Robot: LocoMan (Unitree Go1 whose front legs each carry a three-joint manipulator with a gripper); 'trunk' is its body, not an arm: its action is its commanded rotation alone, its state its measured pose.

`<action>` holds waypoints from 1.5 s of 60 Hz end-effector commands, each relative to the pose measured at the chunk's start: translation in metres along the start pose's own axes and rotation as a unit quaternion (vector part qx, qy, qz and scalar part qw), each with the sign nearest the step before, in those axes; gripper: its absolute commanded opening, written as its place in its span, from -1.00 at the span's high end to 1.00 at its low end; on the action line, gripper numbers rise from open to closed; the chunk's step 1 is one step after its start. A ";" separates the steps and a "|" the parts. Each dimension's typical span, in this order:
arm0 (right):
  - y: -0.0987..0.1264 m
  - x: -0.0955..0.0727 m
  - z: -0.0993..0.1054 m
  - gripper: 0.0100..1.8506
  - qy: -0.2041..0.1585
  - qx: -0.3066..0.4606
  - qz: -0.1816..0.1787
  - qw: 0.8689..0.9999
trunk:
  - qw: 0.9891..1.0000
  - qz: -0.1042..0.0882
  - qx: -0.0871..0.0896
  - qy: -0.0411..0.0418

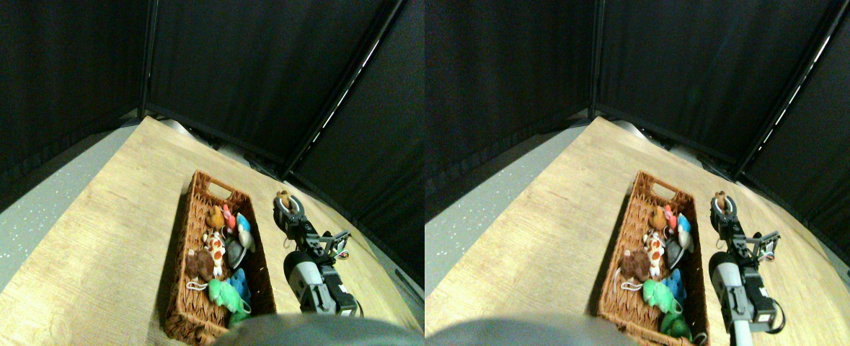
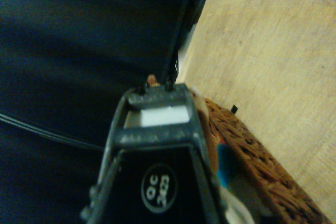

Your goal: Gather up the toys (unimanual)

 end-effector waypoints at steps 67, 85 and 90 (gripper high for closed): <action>0.026 -0.006 -0.047 0.64 0.094 0.029 0.013 0.995 | 0.999 0.032 -0.042 -0.014; 0.024 -0.010 -0.040 -0.68 0.120 -0.033 0.024 0.992 | 0.999 0.027 -0.035 -0.009; 0.022 -0.009 -0.039 -0.58 0.114 -0.035 0.025 0.993 | 0.999 0.026 -0.033 -0.008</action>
